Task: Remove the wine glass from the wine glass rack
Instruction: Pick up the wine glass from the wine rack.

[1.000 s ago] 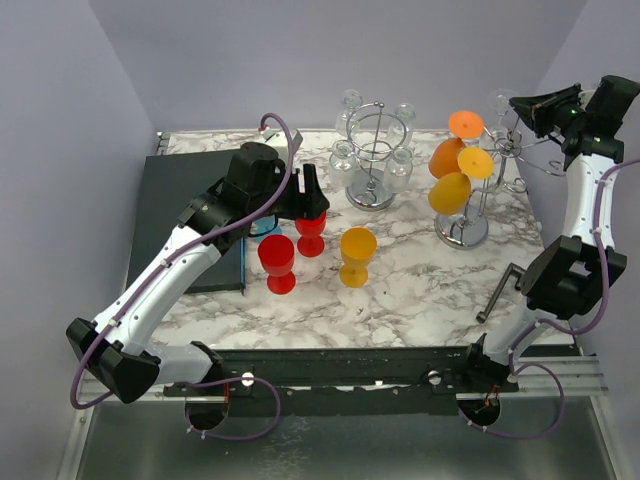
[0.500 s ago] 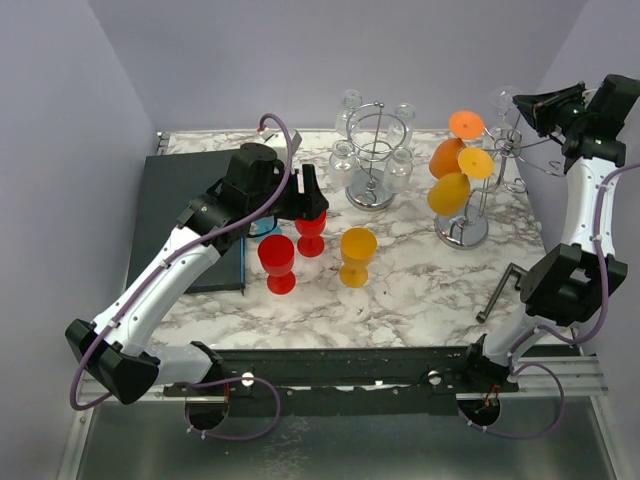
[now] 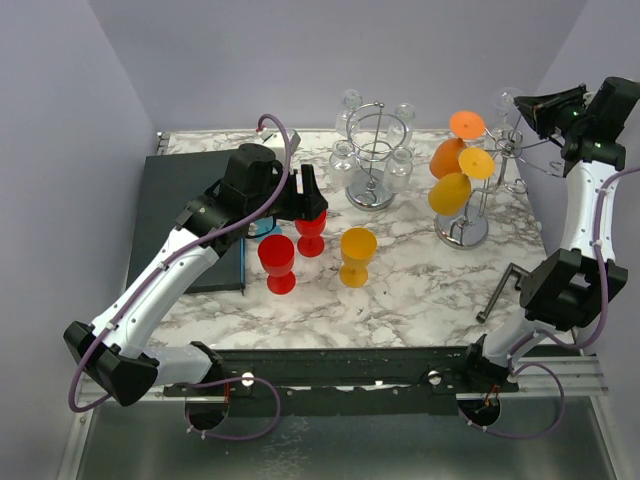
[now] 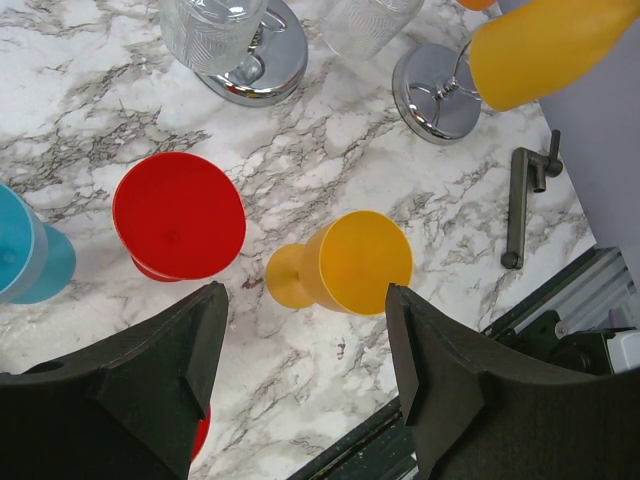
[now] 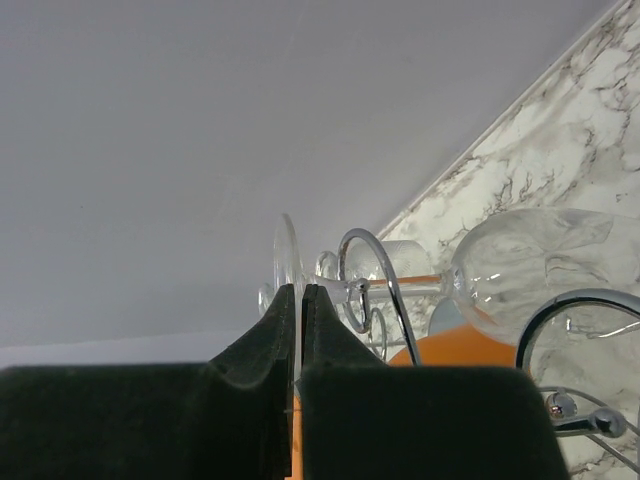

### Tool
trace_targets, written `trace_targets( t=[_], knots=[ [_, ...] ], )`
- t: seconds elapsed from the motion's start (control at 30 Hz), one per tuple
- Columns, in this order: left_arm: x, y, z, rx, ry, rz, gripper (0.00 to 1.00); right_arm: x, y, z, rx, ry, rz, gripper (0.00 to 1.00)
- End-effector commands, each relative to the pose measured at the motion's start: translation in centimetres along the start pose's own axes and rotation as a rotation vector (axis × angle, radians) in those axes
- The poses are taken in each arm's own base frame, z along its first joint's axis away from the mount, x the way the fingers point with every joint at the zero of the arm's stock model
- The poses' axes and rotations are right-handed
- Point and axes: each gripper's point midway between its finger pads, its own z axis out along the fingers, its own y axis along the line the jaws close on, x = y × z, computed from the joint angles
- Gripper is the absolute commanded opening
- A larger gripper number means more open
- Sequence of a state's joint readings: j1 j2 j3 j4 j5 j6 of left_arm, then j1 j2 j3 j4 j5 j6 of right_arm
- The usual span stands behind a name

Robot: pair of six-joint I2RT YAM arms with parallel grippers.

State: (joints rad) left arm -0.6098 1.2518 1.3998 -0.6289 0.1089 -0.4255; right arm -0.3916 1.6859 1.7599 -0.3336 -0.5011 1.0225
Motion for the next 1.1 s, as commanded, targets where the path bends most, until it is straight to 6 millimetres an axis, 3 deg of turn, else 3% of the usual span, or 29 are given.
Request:
trace_targets(
  t=[0.0,1.07],
  knots=[
    [-0.6,-0.5,-0.7,0.032,-0.027,0.007,0.71,-1.7,2.8,-1.6,-0.064,-0.098,-0.051,0.01],
    [-0.7,-0.4,-0.9,0.031,-0.035,0.008,0.71,-3.0,3.4,-0.7,-0.105,-0.141,-0.064,0.01]
  ],
)
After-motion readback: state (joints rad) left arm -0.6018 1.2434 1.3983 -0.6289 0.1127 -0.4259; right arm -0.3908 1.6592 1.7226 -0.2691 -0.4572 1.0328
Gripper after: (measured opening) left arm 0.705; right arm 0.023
